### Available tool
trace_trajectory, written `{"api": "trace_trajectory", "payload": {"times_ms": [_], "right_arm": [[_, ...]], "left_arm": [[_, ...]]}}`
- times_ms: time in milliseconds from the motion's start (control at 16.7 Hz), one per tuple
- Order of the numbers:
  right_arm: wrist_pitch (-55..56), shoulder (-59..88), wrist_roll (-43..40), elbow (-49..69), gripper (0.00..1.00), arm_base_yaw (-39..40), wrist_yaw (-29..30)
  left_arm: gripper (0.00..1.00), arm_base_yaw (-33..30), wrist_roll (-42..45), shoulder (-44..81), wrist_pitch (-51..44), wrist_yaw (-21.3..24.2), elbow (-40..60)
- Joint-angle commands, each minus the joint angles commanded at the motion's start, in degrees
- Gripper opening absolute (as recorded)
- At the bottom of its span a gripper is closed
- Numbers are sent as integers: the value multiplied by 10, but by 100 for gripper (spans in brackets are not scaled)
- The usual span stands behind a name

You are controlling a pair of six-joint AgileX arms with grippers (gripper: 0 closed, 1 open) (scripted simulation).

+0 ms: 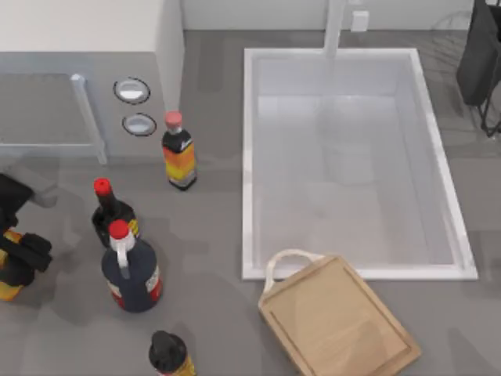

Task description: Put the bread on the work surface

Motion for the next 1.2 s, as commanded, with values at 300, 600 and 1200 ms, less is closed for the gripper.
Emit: {"api": "trace_trajectory", "payload": {"times_ms": [300,600,1200], "right_arm": [[0,0,0,0,100,0,0],[0,0,0,0,100,0,0],[0,0,0,0,100,0,0]], "left_arm": [[0,0,0,0,0,0,0],[0,-1,1,-14,-22,0,22],[0,-3,-3,-87,-230,0,145]]}}
